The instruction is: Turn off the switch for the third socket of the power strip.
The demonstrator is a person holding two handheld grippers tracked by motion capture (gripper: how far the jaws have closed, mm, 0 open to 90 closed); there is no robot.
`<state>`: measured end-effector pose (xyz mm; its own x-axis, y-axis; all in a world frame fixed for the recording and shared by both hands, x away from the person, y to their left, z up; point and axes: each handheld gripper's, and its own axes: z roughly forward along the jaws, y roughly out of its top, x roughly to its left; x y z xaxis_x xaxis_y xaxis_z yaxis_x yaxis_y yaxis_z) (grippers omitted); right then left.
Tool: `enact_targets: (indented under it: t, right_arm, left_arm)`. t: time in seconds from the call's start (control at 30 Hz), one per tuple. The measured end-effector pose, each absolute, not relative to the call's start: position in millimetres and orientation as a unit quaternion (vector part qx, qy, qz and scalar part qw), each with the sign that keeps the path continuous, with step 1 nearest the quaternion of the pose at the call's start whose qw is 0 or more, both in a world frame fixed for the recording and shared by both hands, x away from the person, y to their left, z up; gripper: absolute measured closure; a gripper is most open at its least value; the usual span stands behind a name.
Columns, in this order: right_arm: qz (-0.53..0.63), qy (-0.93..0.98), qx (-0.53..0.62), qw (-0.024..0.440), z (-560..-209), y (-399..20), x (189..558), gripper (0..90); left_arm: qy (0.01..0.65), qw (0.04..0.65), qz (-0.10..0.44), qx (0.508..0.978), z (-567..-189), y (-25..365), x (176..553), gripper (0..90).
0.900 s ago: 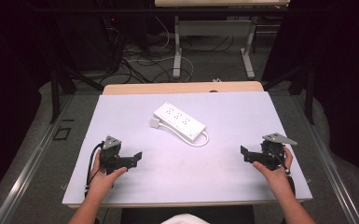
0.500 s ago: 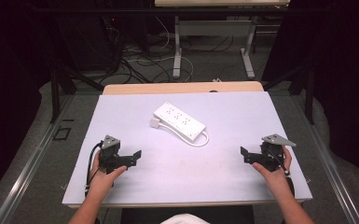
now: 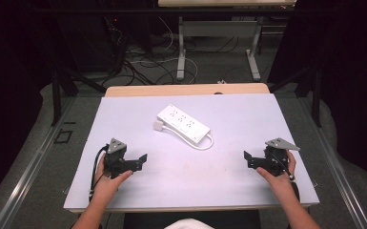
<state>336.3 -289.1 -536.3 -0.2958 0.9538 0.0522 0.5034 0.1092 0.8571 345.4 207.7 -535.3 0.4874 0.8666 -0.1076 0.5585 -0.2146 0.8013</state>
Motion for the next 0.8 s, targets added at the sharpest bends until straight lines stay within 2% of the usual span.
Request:
enact_targets:
  t: [0.17, 0.8]
  right_arm:
    - [0.411, 0.695, 0.524, 0.27, -537, -287, 336, 0.0]
    - [0.409, 0.699, 0.519, 0.275, -537, -285, 336, 0.0]
  left_arm:
    - [0.467, 0.414, 0.192, 0.757, -533, 205, 343, 16.3]
    - [0.435, 0.395, 0.188, 0.787, -534, 189, 342, 30.6]
